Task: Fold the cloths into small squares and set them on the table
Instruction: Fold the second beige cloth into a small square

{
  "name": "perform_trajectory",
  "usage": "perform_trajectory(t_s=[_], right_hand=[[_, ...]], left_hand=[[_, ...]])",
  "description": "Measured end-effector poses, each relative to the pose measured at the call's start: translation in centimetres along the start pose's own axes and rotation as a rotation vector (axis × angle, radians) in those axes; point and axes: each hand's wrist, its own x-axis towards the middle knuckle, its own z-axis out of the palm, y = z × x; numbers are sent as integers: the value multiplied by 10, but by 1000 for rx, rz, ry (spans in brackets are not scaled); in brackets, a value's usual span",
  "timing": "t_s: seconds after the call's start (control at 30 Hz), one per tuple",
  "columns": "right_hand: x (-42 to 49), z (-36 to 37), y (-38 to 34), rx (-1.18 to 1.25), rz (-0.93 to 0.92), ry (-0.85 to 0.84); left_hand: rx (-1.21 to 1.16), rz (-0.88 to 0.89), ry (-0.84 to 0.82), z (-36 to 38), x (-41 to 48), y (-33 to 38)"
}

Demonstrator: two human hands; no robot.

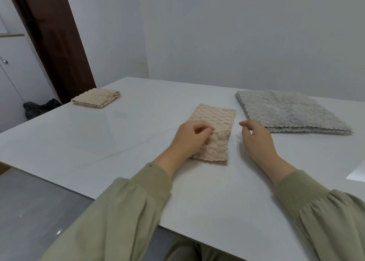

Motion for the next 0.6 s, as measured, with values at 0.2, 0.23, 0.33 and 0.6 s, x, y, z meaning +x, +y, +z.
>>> perform_trajectory(t_s=[0.2,0.23,0.33,0.6], right_hand=[[-22,2,-12,108,-87,-204],[-27,1,-14,105,-123,-245],[-38,-1,-19,59,-288,-307],[-43,1,-11,-80,-474,-248]], left_hand=[[198,-25,-189,-48,1,-26],[243,-23,-236,-51,1,-29],[396,31,-337,-55,-1,-34],[447,97,-324,-58,-3,-37]])
